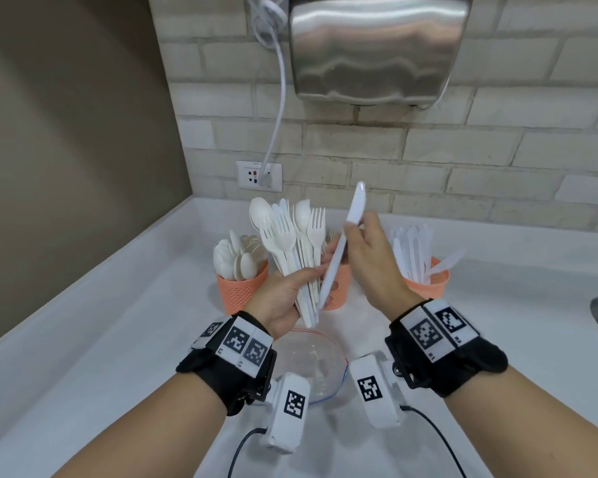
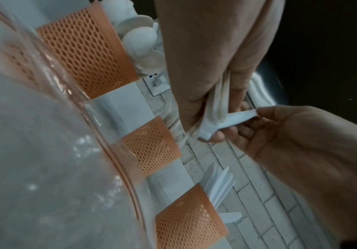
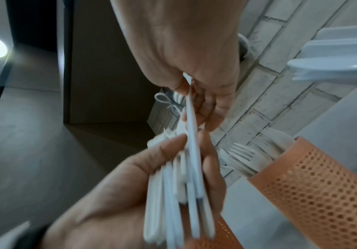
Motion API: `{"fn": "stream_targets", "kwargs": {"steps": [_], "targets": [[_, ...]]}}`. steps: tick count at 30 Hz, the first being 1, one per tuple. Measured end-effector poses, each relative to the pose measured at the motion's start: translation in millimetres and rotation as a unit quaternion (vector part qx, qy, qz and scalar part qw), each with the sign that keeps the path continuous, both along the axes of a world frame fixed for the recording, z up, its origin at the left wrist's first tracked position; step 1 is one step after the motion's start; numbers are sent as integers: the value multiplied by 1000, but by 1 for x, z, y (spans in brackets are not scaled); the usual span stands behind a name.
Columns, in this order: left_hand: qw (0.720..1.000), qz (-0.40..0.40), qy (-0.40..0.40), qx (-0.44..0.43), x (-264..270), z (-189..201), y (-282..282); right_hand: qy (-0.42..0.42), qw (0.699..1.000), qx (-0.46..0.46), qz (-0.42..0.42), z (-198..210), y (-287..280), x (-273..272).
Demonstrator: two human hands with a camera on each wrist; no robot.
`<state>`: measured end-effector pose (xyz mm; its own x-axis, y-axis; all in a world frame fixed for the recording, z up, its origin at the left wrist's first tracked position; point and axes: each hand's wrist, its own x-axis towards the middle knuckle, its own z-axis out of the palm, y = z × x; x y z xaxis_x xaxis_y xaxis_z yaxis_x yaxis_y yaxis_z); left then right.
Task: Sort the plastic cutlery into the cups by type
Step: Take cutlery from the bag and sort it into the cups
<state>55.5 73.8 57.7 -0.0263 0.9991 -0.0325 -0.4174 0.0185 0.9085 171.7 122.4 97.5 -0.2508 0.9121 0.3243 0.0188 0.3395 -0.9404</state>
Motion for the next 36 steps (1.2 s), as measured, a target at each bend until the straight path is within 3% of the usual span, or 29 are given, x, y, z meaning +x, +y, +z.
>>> {"fn": "stream_targets", "kwargs": {"steps": [3, 7, 10, 12, 17, 22, 30, 36], "targets": [[1000, 20, -9, -21, -5, -4, -3, 42, 999, -4, 21, 3, 7, 3], [999, -16, -34, -21, -8, -1, -12, 24, 990, -123, 60, -11, 15, 1], [999, -43, 5, -12, -7, 4, -18, 24, 969, -190, 157, -19, 10, -6], [999, -37, 30, -16, -8, 5, -20, 15, 965, -185, 183, -20, 7, -11], [998, -39, 46, -37, -14, 3, -20, -25, 970, -181, 160, -24, 8, -17], [997, -52, 47, -42, -17, 4, -19, 0, 982, -162, 97, -28, 3, -24], [992, -24, 119, -40, -16, -7, -20, -61, 981, -155, 95, -20, -2, -25], [995, 53, 55, -57, -15, -5, -14, -63, 986, -155, 13, -17, 2, -29]]}}
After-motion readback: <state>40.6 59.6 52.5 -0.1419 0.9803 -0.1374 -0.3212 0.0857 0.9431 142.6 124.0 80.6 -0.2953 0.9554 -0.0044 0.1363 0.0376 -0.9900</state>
